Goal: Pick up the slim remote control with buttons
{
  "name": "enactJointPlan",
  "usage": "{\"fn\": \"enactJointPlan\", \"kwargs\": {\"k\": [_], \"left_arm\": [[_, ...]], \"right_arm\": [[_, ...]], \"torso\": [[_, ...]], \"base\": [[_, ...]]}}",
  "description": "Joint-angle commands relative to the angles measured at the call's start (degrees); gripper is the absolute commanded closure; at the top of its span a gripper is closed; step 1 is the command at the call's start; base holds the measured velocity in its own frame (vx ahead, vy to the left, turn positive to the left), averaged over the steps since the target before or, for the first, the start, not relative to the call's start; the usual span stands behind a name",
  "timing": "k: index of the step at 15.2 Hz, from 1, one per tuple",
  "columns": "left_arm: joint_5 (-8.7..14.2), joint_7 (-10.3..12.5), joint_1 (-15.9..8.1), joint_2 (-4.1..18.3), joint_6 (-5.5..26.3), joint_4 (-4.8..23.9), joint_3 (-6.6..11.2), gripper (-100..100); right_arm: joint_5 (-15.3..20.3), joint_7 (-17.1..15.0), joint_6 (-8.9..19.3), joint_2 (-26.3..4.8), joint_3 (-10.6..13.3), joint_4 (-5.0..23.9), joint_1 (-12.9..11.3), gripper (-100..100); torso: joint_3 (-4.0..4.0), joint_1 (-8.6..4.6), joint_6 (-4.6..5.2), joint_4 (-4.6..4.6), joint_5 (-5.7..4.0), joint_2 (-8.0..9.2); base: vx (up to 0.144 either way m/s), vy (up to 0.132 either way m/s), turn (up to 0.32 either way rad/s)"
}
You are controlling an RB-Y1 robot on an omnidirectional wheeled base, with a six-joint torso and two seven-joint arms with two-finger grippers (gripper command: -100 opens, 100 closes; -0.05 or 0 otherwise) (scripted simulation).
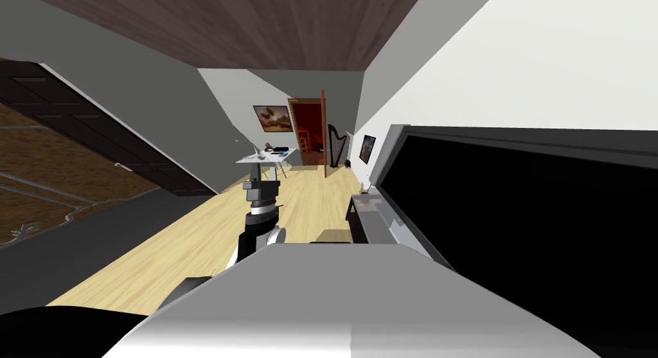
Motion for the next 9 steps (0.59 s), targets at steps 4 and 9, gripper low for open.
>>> {"fn": "enactJointPlan", "kwargs": {"k": [4, 9], "left_arm": [[0.0, 0.0, 0.0, 0.0, 0.0, 0.0, 0.00, 0], [0.0, 0.0, 0.0, 0.0, 0.0, 0.0, 0.00, 0]], "right_arm": [[0.2, 0.5, 0.2, 3.2, 0.4, 2.7, 0.3, -100], [0.4, 1.2, 0.6, 5.7, -0.6, 4.8, 0.9, -100]], "torso": [[0.05, 0.01, 0.01, 0.02, 0.00, 0.10], [0.17, -0.69, 0.04, 0.07, -0.65, 0.29]], "base": [[0.016, -0.026, 0.049], [-0.007, -0.035, 0.043]]}}
